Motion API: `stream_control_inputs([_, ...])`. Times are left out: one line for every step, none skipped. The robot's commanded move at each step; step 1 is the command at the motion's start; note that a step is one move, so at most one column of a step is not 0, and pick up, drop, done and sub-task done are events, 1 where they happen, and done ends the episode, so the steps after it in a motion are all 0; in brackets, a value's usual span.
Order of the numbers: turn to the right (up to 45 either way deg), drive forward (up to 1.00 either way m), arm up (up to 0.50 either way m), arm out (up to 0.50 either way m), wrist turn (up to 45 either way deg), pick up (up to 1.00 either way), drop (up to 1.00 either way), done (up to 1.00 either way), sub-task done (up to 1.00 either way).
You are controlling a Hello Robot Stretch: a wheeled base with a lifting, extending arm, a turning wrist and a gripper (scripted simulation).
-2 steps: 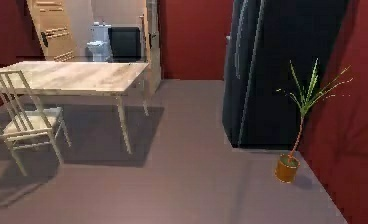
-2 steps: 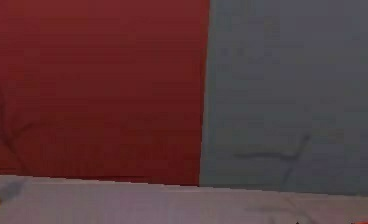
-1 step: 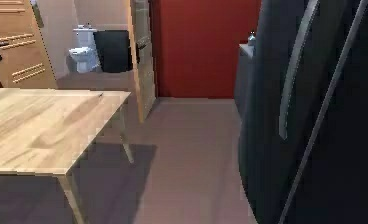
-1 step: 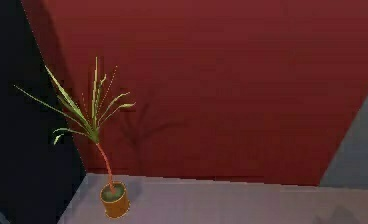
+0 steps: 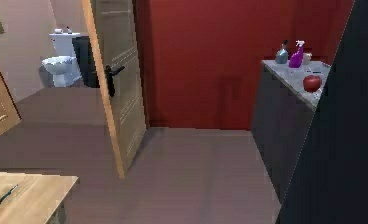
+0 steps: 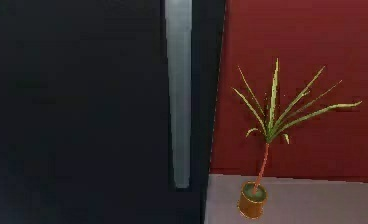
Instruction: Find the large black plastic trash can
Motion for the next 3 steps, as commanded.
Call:
stream_control_inputs([0.0, 0.75, 0.0, 0.0, 0.0, 0.0, 0.0, 0.0, 0.0])
stream_control_inputs([-42.0, 0.0, 0.0, 0.0, 0.0, 0.0, 0.0, 0.0, 0.0])
stream_control_inputs([0.0, 0.45, 0.0, 0.0, 0.0, 0.0, 0.0, 0.0, 0.0])
